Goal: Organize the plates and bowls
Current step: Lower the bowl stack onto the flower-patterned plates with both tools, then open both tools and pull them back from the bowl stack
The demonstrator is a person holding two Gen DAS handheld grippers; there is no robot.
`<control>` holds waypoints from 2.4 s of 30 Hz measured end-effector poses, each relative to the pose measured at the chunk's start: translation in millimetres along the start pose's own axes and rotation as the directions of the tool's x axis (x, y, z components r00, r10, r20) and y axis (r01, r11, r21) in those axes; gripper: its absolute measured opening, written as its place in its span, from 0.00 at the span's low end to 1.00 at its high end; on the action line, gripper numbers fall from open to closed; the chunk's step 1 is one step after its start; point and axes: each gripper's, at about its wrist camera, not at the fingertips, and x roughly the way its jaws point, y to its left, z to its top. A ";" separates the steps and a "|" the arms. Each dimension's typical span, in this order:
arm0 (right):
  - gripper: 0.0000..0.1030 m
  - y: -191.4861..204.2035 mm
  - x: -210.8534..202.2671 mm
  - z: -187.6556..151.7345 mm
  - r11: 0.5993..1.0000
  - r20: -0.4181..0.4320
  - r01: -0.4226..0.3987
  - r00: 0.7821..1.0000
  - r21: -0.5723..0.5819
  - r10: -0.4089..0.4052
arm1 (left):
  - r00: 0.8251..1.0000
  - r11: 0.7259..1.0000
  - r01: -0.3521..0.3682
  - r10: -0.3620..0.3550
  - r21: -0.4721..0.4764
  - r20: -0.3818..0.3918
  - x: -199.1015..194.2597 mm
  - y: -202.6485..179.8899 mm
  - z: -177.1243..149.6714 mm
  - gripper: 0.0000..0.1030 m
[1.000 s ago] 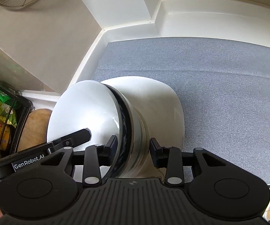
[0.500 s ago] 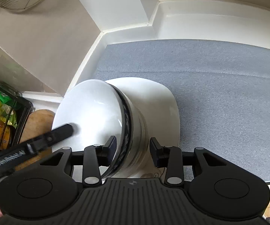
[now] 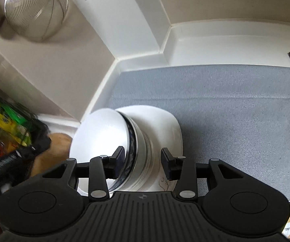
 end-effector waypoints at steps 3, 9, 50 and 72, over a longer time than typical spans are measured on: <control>0.40 -11.2 -10.4 2.0 0.999 0.054 -0.032 0.998 0.024 0.030 | 0.998 0.999 -0.028 0.027 -0.021 -0.059 14.2 10.6 -6.5 0.18; 0.41 -46.7 -1.2 -3.1 0.992 0.073 0.024 0.997 0.128 -0.034 | 0.992 1.000 -0.007 0.006 -0.008 -0.128 34.6 7.3 -19.2 0.18; 0.24 -204.3 -15.8 -11.3 0.964 -0.057 0.043 0.998 0.261 -0.029 | 0.974 0.970 -0.022 0.076 0.243 -0.216 96.3 -185.8 -105.6 0.34; 0.92 -146.7 -85.6 -72.4 0.963 0.246 0.193 0.959 -0.186 -0.144 | 0.971 0.900 -0.213 0.237 0.380 -0.018 -33.1 -248.4 -176.7 0.92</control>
